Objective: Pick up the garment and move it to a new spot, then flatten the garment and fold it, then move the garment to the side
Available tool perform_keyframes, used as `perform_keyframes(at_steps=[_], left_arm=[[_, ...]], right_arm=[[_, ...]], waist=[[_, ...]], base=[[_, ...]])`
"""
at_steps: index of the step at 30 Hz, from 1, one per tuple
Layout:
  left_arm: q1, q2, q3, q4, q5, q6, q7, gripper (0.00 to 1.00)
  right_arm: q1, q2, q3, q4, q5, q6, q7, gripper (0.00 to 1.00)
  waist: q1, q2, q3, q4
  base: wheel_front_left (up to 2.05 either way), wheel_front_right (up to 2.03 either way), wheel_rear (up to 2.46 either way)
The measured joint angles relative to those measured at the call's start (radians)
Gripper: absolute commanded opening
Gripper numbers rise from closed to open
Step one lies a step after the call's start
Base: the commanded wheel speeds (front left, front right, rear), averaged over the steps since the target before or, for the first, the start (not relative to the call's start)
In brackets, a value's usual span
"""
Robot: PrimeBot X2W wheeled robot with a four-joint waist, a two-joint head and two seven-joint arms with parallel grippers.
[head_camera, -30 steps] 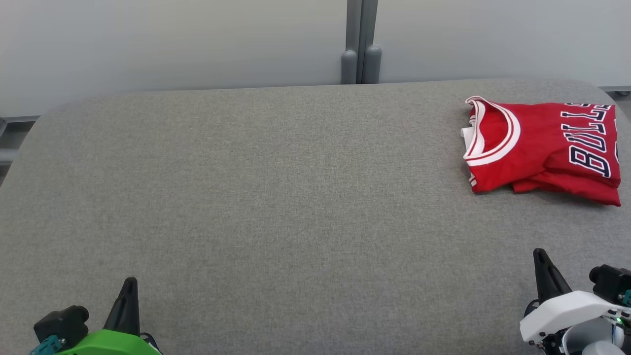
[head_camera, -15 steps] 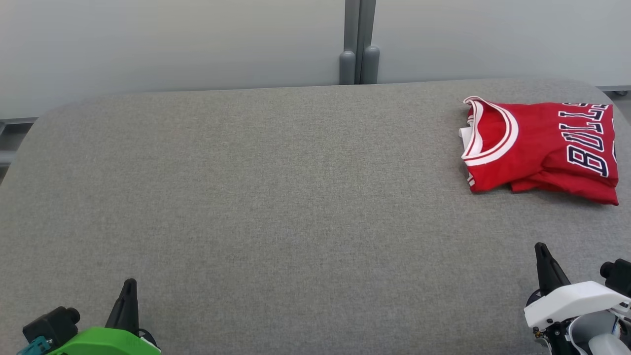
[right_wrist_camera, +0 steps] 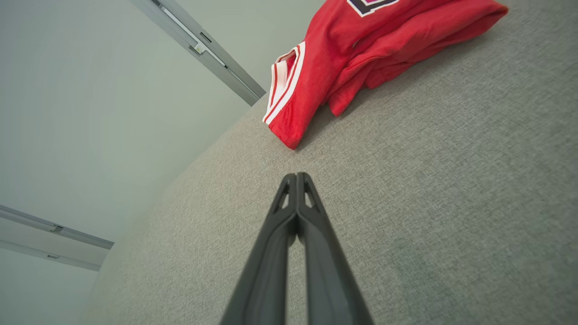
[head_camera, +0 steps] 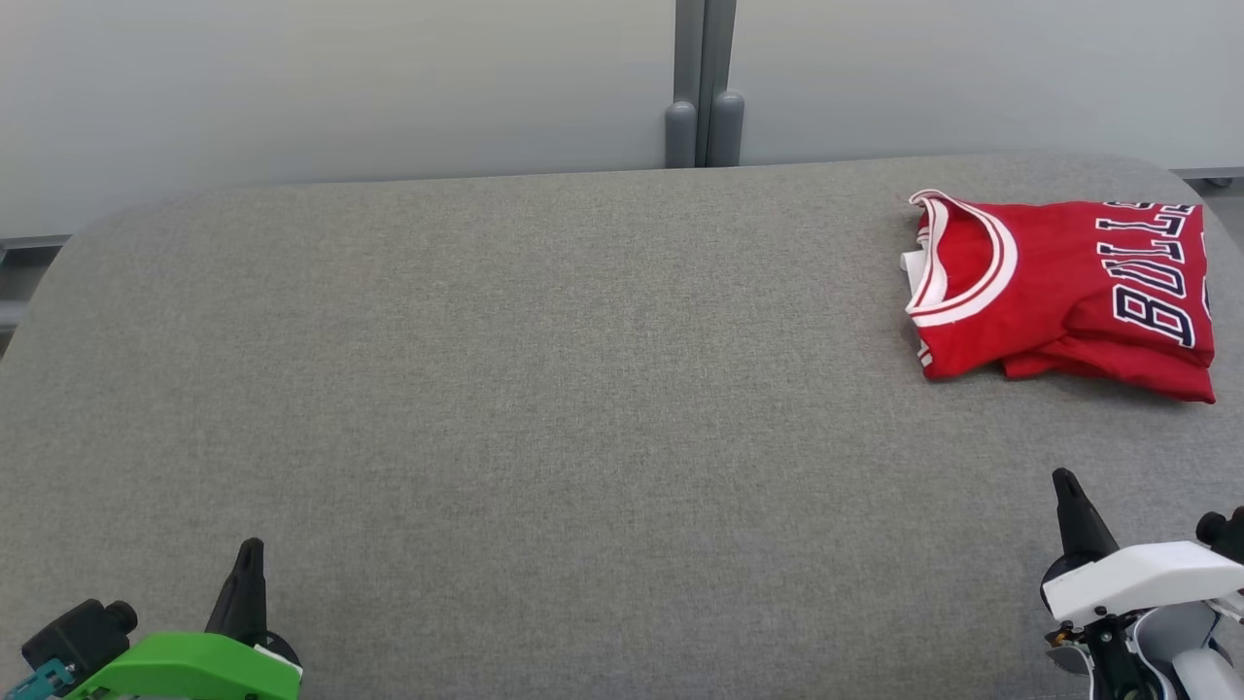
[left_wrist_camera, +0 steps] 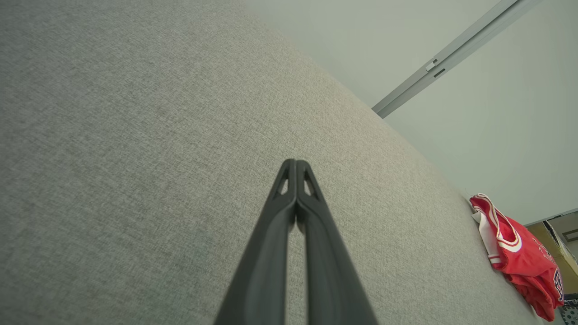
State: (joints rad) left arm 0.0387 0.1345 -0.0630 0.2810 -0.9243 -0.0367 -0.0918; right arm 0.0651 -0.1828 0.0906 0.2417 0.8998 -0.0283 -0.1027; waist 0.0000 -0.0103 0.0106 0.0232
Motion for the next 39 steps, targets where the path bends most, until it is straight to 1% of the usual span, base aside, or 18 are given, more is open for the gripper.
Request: perform_keyframes(at_steps=[7,23,26,31,39], left_arm=[[-0.013,-0.018,0.017,0.000,-0.070,-0.011,0.024,0.00],[-0.037,-0.032,0.057,0.000,-0.240,-0.034,0.077,0.00],[-0.041,-0.036,0.062,0.000,-0.265,-0.035,0.084,0.00],[-0.044,-0.052,0.068,0.000,-0.319,-0.043,0.101,0.00],[-0.051,-0.057,0.092,0.000,-0.398,-0.052,0.128,0.00]], right_arm=[[-0.011,0.020,-0.024,0.005,0.079,0.014,0.026,0.00],[-0.041,0.053,-0.078,0.014,0.253,0.053,0.076,0.00],[-0.043,0.057,-0.086,0.016,0.284,0.055,0.083,0.00],[-0.059,0.064,-0.103,0.020,0.339,0.069,0.101,0.00],[-0.067,0.087,-0.127,0.025,0.425,0.085,0.123,0.00]], waist=[[0.0000,0.0000,-0.001,-0.003],[0.0000,0.0000,-0.003,-0.008],[0.0000,0.0000,-0.003,-0.009],[0.0000,0.0000,-0.004,-0.011],[0.0000,0.0000,-0.005,-0.014]], base=[[0.00,0.00,0.00],[0.00,0.00,0.00],[0.00,0.00,0.00],[0.00,0.00,0.00],[0.00,0.00,0.00]])
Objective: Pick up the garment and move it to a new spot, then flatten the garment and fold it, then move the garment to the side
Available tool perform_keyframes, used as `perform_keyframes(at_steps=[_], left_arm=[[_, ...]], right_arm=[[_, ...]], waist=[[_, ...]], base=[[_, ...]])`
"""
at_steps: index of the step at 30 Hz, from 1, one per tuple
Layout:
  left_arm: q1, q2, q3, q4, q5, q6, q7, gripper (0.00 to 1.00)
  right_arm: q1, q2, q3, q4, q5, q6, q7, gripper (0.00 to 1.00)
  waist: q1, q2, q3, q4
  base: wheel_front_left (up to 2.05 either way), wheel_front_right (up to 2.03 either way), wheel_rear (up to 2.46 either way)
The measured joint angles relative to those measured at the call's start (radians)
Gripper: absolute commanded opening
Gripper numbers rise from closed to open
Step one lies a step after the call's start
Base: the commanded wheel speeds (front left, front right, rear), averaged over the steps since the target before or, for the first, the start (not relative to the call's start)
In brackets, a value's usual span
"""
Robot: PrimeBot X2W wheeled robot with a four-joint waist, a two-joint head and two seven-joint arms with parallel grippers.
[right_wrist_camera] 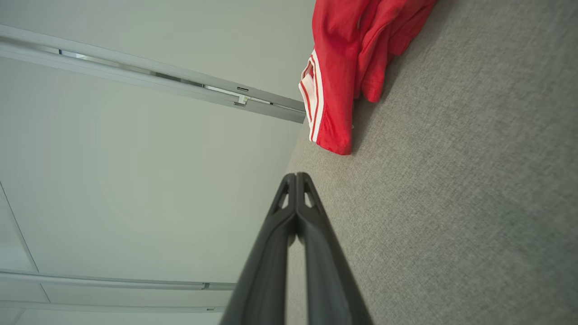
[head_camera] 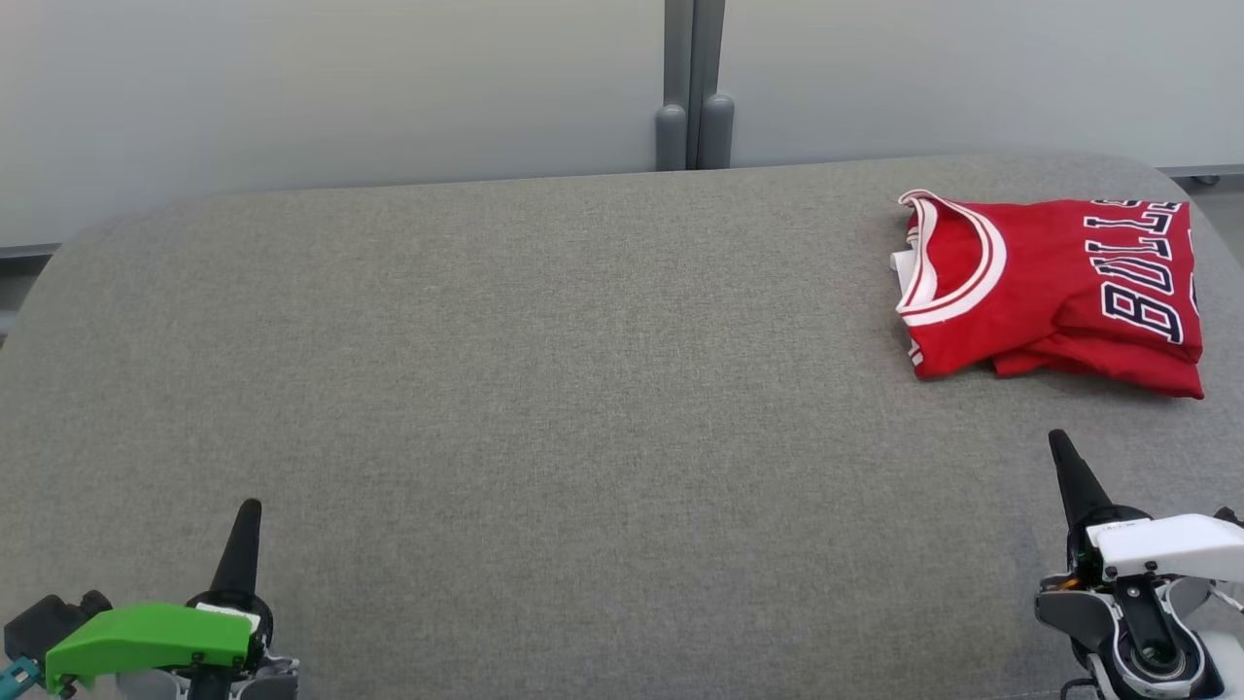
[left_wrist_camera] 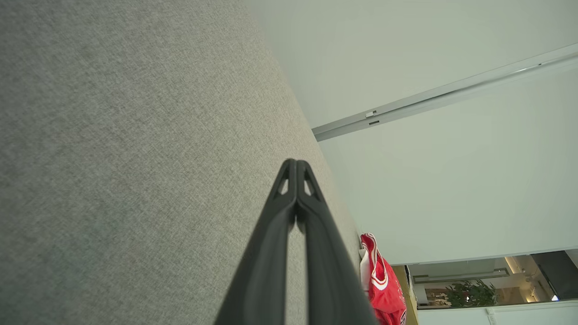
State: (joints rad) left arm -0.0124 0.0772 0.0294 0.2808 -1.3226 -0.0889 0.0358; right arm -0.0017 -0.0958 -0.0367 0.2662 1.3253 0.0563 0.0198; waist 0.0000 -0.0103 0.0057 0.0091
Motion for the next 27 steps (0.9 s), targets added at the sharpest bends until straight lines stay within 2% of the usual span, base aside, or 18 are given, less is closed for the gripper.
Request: perform_keyframes(at_steps=[27], left_arm=[[-0.051,-0.036,0.058,-0.001,-0.277,-0.027,0.078,0.00]], right_arm=[[-0.056,0.050,-0.086,0.014,0.279,0.058,0.079,0.00]], waist=[[0.0000,0.0000,-0.003,-0.009]], base=[[0.00,0.00,0.00]])
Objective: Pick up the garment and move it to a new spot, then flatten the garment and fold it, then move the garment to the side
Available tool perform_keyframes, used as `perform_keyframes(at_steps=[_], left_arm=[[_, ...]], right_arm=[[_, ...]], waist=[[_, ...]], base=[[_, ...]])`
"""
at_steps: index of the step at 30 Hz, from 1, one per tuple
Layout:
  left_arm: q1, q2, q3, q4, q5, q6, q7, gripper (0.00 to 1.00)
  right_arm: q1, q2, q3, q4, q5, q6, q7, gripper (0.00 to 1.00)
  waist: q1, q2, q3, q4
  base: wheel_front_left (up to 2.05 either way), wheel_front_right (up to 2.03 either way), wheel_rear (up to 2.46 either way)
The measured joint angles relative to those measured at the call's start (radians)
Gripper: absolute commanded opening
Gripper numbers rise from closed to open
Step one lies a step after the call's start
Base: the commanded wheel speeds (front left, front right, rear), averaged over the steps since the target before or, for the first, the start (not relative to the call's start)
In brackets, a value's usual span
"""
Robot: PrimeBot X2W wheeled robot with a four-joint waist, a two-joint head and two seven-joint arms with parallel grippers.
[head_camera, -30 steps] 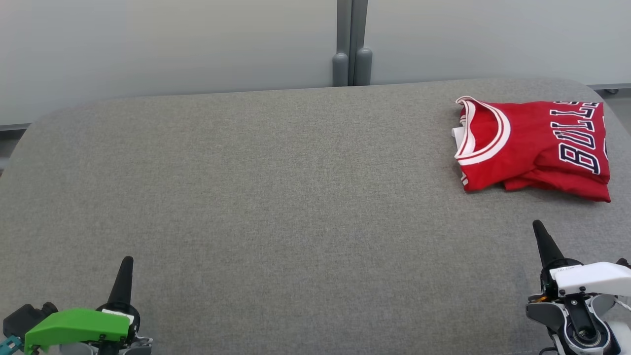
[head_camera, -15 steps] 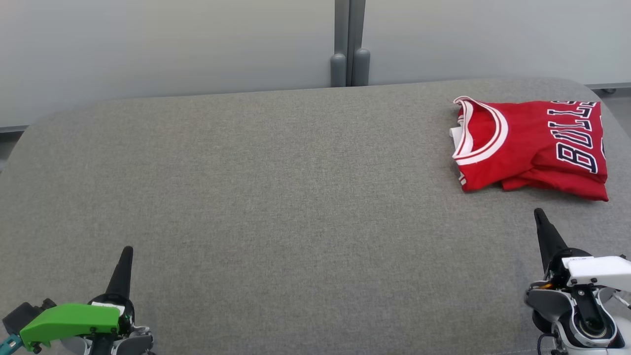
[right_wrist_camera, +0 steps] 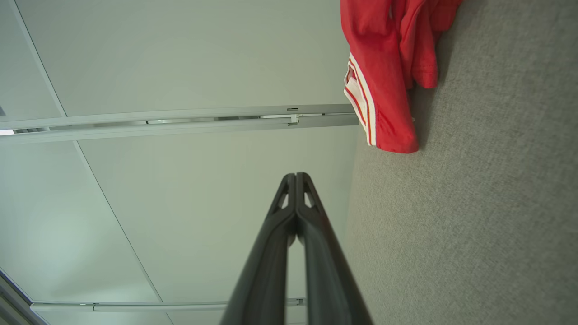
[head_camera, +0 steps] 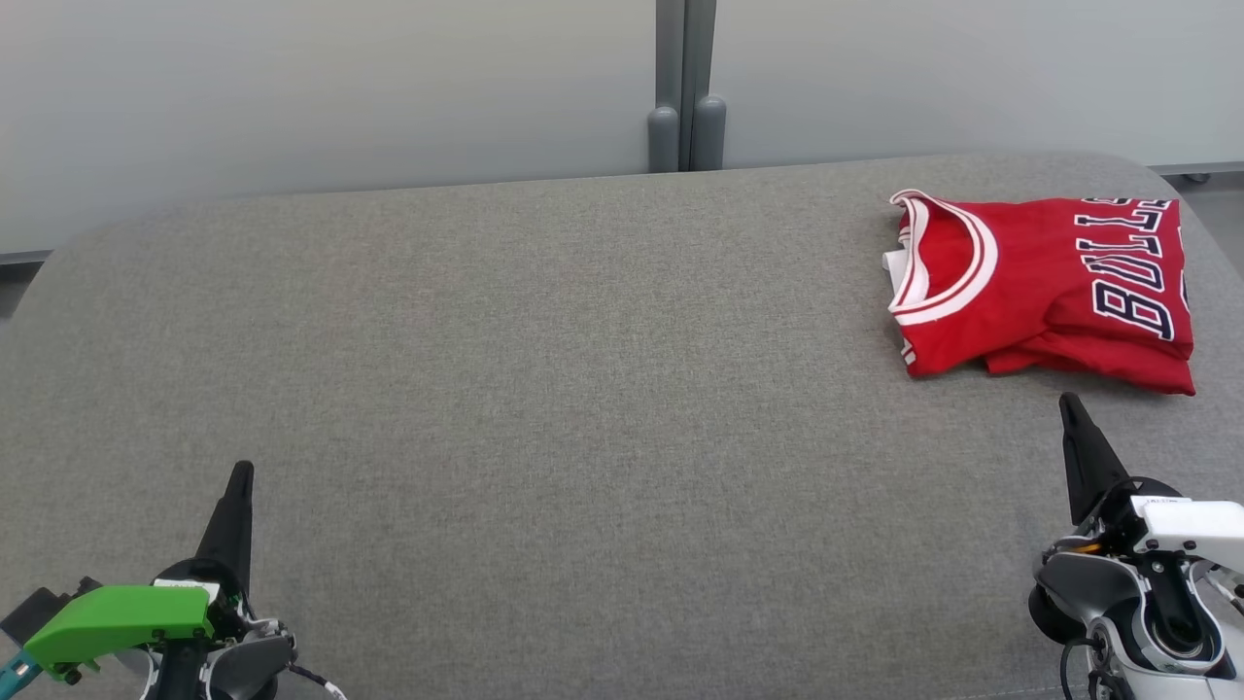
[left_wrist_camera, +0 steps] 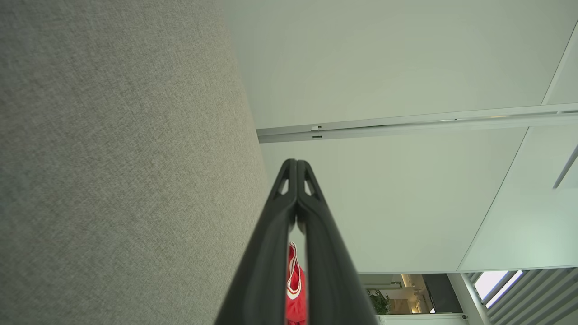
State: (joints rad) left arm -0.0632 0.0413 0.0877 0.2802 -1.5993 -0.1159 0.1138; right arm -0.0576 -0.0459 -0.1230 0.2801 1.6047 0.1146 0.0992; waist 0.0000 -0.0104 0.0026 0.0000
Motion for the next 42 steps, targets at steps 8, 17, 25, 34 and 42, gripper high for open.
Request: perform_keyframes(at_steps=[8,17,25,34,42], left_arm=[[0.000,-0.001,0.001,0.000,0.000,-0.007,0.000,0.00],[0.000,-0.001,0.001,0.000,0.000,-0.007,0.000,0.00],[0.000,-0.001,0.001,0.000,0.000,-0.007,0.000,0.00],[0.000,-0.001,0.001,0.000,0.000,-0.007,0.000,0.00],[0.000,-0.001,0.001,-0.001,0.000,-0.007,0.000,0.00]], right_arm=[[0.000,0.003,-0.001,0.001,0.000,0.000,0.000,0.00],[0.000,0.003,-0.001,0.002,0.000,0.001,0.000,0.00],[0.000,0.003,-0.001,0.002,0.000,0.001,0.000,0.00],[0.000,0.003,-0.002,0.003,0.000,0.002,0.000,0.00],[0.000,0.004,-0.002,0.003,0.000,0.003,0.000,0.00]], waist=[[0.0000,0.0000,0.000,0.000],[0.0000,0.0000,0.000,0.000],[0.0000,0.0000,0.000,0.000],[0.0000,0.0000,0.000,0.000],[0.0001,0.0000,0.000,0.000]], base=[[0.00,0.00,0.00],[0.00,0.00,0.00],[0.00,0.00,0.00],[0.00,0.00,0.00],[0.00,0.00,0.00]])
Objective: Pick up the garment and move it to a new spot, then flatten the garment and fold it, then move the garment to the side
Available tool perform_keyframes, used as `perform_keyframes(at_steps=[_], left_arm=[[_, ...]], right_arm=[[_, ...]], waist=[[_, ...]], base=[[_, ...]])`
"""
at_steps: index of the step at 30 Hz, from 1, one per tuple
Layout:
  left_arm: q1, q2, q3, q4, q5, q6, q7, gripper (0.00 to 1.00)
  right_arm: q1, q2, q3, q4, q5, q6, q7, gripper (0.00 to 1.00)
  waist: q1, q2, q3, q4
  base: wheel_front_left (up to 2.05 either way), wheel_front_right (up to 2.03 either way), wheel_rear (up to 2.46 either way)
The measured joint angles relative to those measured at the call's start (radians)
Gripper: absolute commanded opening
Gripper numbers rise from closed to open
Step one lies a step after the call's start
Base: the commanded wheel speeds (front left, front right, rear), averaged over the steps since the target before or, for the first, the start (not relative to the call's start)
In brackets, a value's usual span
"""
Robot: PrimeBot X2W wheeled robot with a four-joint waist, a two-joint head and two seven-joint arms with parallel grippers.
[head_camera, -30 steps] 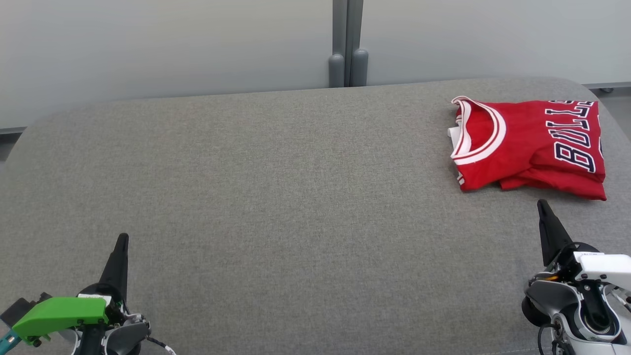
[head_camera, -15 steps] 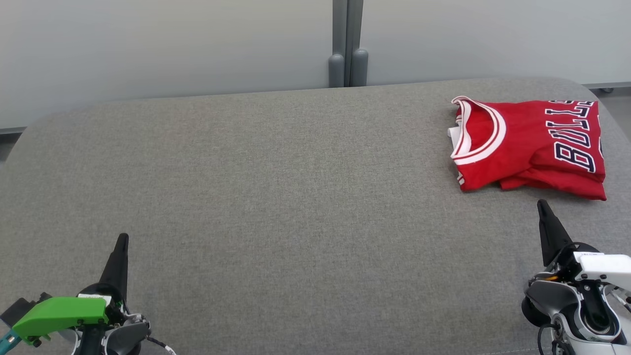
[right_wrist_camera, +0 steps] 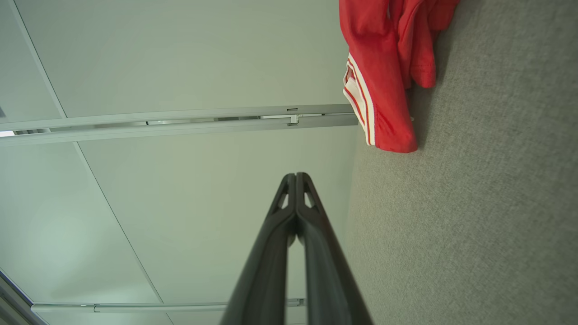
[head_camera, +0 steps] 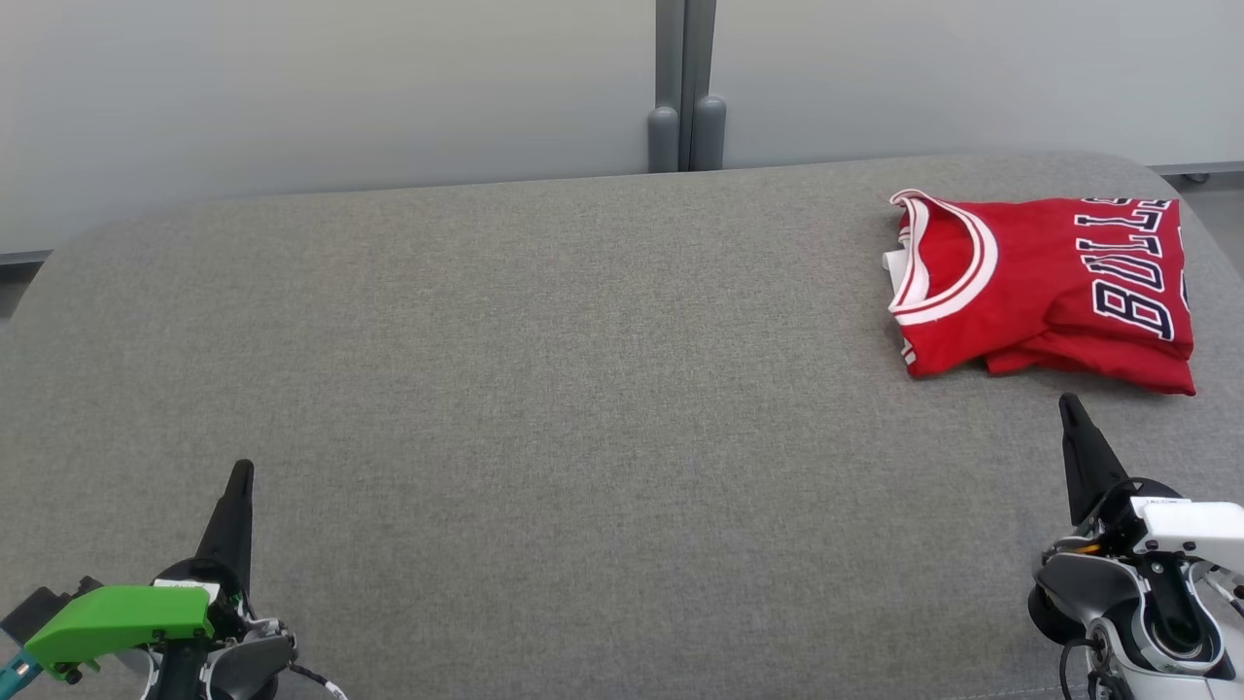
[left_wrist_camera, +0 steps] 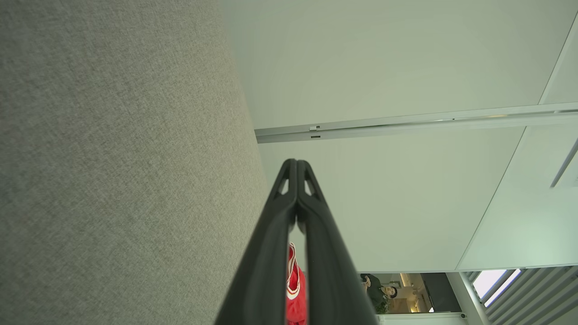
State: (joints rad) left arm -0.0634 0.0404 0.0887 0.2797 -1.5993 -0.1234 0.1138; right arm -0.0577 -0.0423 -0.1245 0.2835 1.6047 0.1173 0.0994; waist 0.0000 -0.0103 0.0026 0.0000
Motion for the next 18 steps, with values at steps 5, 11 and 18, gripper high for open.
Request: perform_keyframes(at_steps=[5,11,18], left_arm=[[0.000,0.000,0.000,0.000,0.000,0.000,0.000,0.00],[0.000,0.000,0.000,-0.001,0.000,0.000,0.000,0.00],[0.000,0.000,0.000,-0.001,0.000,0.000,0.000,0.00]], right_arm=[[0.000,0.000,0.000,0.000,0.000,0.000,0.003,0.00],[0.000,0.000,0.000,0.000,0.000,0.000,0.003,0.00],[0.000,0.000,-0.001,0.000,0.000,0.000,0.003,0.00]], waist=[[0.0000,0.0000,0.000,0.000],[0.0000,0.0000,0.000,0.000],[0.0000,0.0000,0.000,0.000]], base=[[0.00,0.00,0.00],[0.00,0.00,0.00],[0.00,0.00,0.00]])
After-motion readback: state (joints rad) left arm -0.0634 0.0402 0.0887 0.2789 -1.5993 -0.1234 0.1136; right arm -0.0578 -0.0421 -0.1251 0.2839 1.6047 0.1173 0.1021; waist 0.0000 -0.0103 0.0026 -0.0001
